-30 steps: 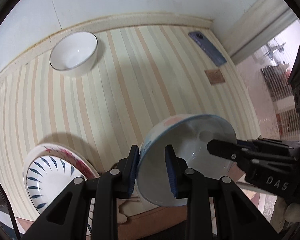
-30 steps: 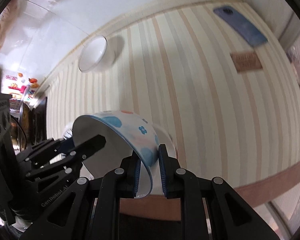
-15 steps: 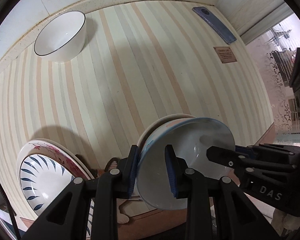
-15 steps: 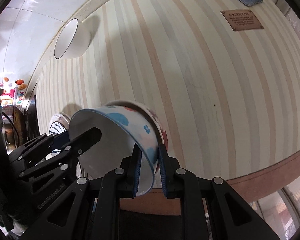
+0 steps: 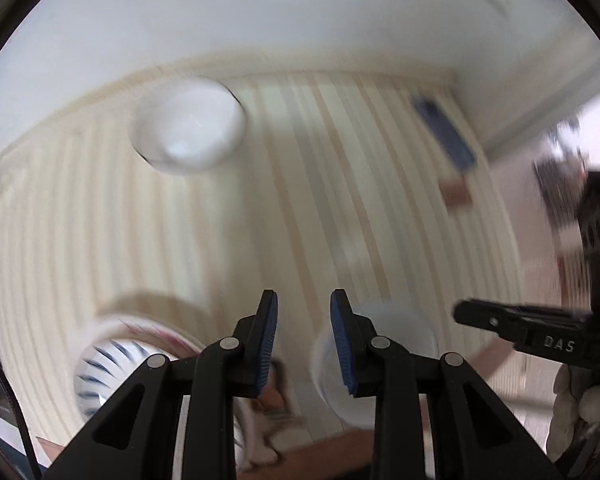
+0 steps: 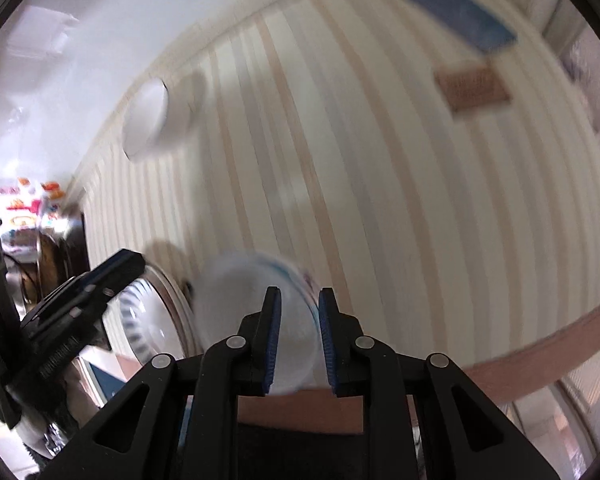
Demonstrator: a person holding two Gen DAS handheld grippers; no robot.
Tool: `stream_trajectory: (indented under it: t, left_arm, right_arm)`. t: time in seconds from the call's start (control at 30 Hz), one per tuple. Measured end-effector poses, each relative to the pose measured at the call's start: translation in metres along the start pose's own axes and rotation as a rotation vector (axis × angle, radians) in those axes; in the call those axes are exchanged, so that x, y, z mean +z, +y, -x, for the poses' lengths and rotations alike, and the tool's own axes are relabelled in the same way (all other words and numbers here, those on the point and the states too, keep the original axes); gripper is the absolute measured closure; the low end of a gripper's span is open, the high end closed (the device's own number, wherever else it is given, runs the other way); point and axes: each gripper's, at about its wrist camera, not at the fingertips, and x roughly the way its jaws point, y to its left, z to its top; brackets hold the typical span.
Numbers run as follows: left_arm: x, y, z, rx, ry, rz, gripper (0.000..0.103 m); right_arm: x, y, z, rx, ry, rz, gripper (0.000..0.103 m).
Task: Organize plates and bowls
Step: 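Lower the blue-dot bowl into the black-rim bowl and open both tools, then pinch the rim of the black-rim white bowl with both tools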
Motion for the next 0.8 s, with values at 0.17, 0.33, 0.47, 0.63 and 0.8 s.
stream_trajectory:
  t: [0.17, 0.33, 0.47, 0.63, 0.8]
  left_arm:
    - [0.053, 0.068, 0.003, 0.039, -0.074, 0.167, 0.071]
    - [0.094, 0.129, -0.032, 0.058, -0.066, 0.311, 0.071]
    - [0.11, 0.152, -0.06, 0.033, -0.038, 0.348, 0.071]
    - [0.121, 0.159, -0.096, -0.058, 0.033, 0.35, 0.071]
    - [0.117, 0.156, -0.097, -0.06, 0.02, 0.344, 0.073]
  right_arm:
    - [0.057, 0.049, -0.003, 0.086, -0.059, 0.079, 0.052]
    - [0.116, 0.105, -0.048, 0.111, -0.083, 0.121, 0.052]
    - [0.151, 0.144, -0.095, 0.117, -0.048, 0.156, 0.052]
    - [0.176, 0.156, -0.137, 0.108, 0.012, 0.171, 0.064]
    - [0.18, 0.155, -0.156, 0.061, 0.037, 0.18, 0.085]
